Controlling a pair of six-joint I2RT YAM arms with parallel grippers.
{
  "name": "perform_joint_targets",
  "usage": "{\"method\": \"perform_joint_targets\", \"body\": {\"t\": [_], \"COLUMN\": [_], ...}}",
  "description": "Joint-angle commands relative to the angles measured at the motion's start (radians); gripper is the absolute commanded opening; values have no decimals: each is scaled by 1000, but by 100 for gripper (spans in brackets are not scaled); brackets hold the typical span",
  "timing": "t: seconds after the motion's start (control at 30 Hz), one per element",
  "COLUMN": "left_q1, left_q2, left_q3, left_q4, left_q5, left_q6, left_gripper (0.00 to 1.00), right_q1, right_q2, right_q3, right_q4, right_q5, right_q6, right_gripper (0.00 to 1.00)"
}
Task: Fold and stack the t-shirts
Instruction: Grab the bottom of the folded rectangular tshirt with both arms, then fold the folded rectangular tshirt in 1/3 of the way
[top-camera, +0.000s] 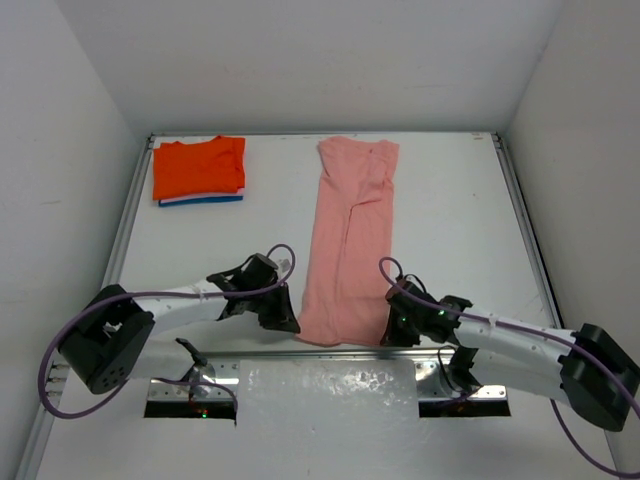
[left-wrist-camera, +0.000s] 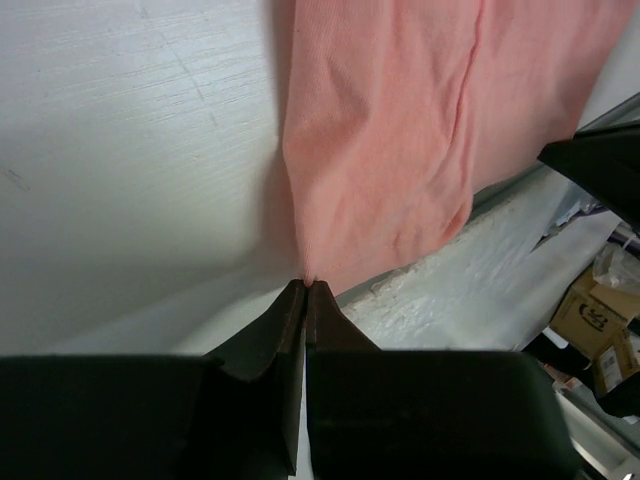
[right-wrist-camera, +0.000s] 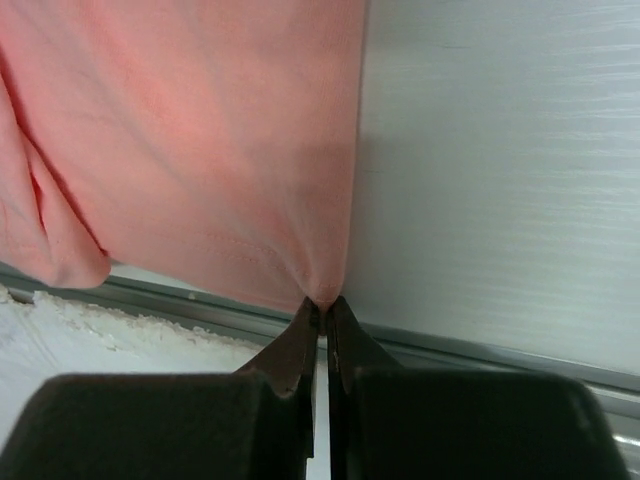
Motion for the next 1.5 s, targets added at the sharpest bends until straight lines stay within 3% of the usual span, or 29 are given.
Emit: {"method": "perform_joint_targets", "body": {"t": [0.0,0.2,0.43,0.57,0.77,1.0,1.23,1.47], "left_q1": [-10,-12,-18,-17,16,224,279,324], "left_q2": [-52,-156,-254,-242,-75,68,329,608], "left_q3": [82,111,36,111,347,523,799,1026], "left_q4": [-21,-88,-83,-101,-165,-202,-224,-208], "left_q5": [-14,-52,-62,-92,-132,-76,-11,75], "left_q6": [-24,-81,-151,-133,-38,36,108,118], "left_gripper": [0,0,0,0,0,0,0,0], "right_q1": [7,7,7,4,-77,-307,-432,-549], "right_q2": [-47,-105,-168,-124,84,266,511,677], "right_q3": [56,92,103,219,446,651,954,1073], "right_q4": [-115,-181,-240,-281,-323,-292,-324,-295], "right_q5": [57,65,88,169,223,142,77,1], "right_q6": [-19,-13,-17,-85,-208,-359,-470,-499], "right_gripper": [0,0,0,0,0,0,0,0]}}
